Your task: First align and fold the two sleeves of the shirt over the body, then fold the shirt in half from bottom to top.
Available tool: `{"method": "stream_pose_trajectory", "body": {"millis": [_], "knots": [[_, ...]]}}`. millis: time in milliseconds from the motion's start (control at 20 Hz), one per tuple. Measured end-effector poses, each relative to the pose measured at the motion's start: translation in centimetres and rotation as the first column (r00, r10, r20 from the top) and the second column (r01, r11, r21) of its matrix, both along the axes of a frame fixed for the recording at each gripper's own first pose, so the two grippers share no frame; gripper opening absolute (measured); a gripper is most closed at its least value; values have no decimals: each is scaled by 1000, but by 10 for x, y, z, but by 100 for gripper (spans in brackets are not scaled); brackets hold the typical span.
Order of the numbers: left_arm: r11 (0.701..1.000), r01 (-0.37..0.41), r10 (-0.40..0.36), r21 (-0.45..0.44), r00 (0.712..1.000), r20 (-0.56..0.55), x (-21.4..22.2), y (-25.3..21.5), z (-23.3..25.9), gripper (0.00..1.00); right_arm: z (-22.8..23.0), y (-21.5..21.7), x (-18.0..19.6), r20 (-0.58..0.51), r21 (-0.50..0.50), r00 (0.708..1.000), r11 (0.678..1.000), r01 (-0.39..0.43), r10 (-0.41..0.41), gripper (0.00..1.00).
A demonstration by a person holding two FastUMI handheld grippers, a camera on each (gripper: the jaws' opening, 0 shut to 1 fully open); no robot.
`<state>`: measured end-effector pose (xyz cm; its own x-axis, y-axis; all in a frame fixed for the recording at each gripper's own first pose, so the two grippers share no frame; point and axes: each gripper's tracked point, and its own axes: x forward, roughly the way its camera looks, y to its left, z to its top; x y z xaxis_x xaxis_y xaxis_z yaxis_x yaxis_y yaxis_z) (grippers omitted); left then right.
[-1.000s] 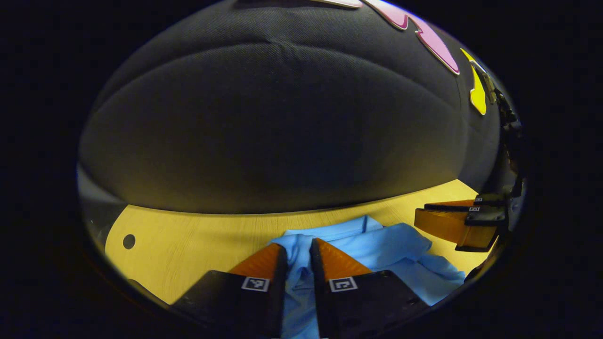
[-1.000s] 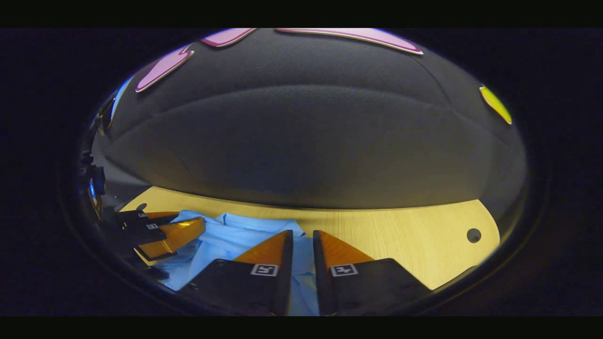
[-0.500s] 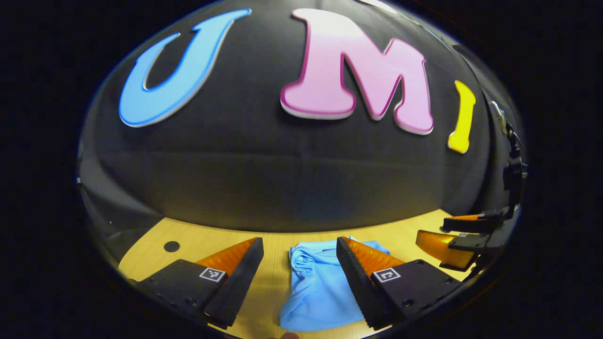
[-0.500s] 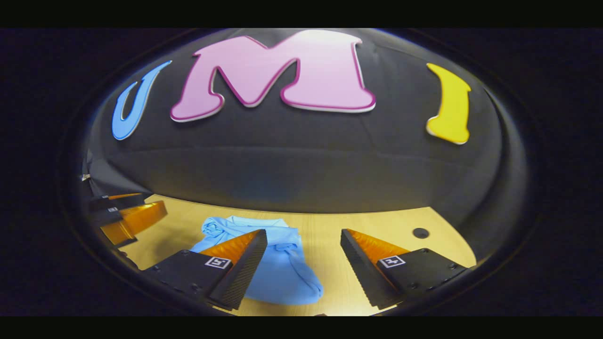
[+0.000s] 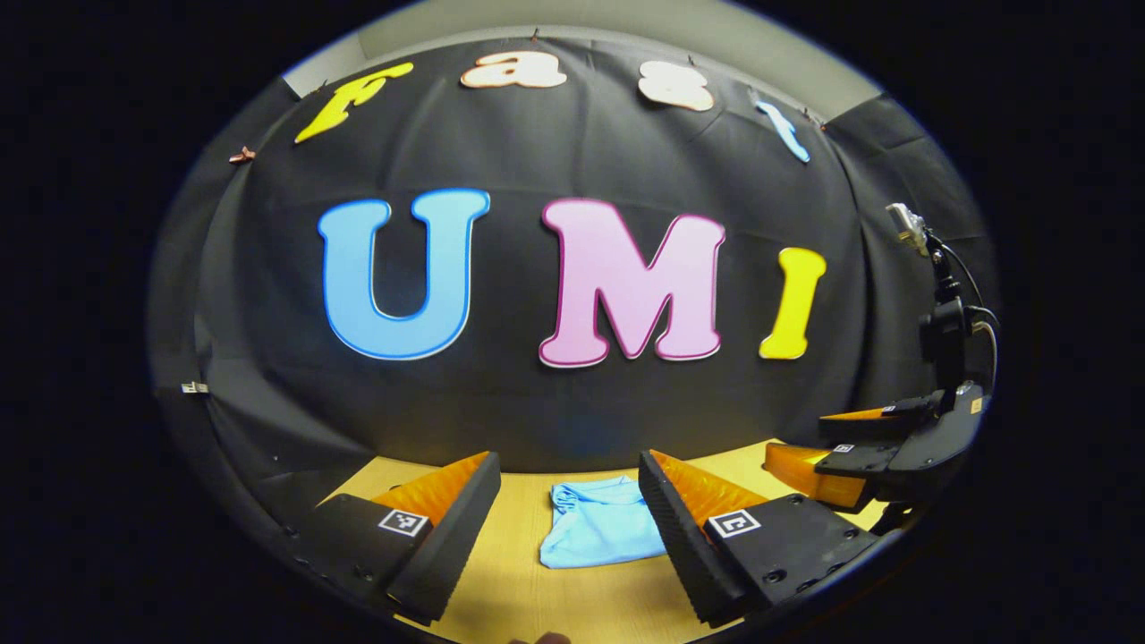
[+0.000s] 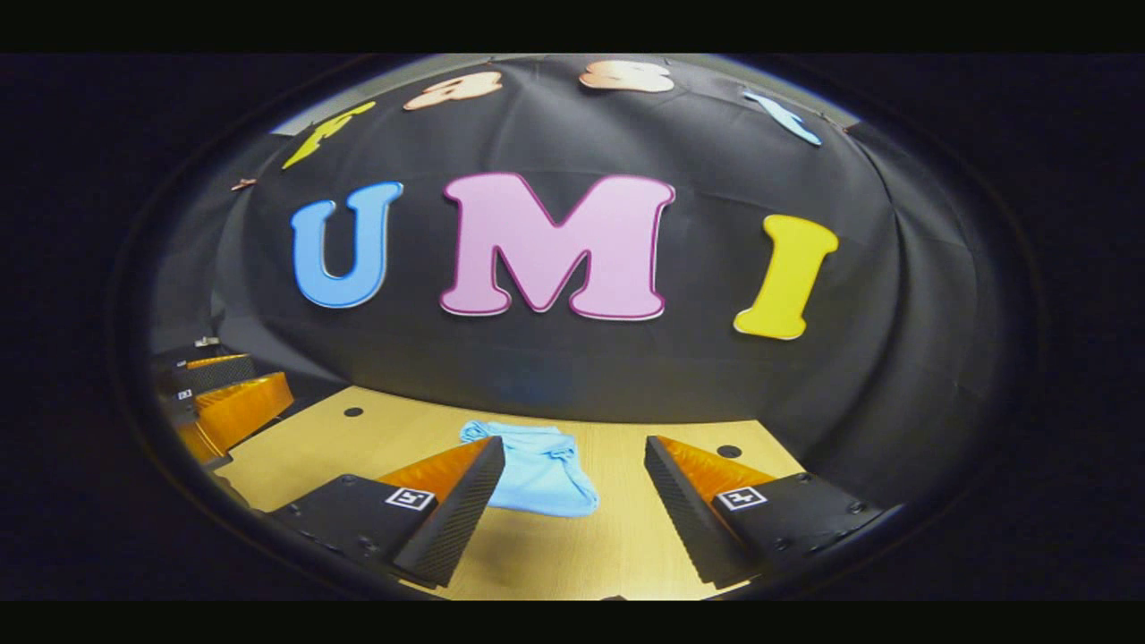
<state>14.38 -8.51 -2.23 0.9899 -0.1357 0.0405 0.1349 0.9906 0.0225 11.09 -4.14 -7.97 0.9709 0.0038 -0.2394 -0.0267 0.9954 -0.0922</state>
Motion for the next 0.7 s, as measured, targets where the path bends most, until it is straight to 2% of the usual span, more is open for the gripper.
{"method": "stream_pose_trajectory", "body": {"millis": [200,250,300,350,450,500,700], "knots": [[1000,5,-5,6,999,36,-78,-6,17,100,22,12,-79,52,51,999,999,6,-8,98],[1000,4,-4,-3,999,37,-97,-8,18,98,25,16,-98,62,69,998,998,-1,-4,98],[1000,0,0,-16,1000,31,-116,-9,15,94,30,23,-115,66,94,998,995,-23,17,98],[999,-8,9,-37,1000,24,-131,-8,14,98,38,29,-132,86,110,996,993,-47,37,97],[997,-7,8,-74,1000,7,-163,-10,10,98,55,30,-163,123,94,990,993,-78,66,95],[996,-21,22,-84,1000,10,-182,-2,10,98,62,32,-178,143,80,986,992,-95,83,98],[998,-42,43,-54,999,24,-233,0,6,98,86,56,-229,190,69,970,983,-169,154,98]]}}
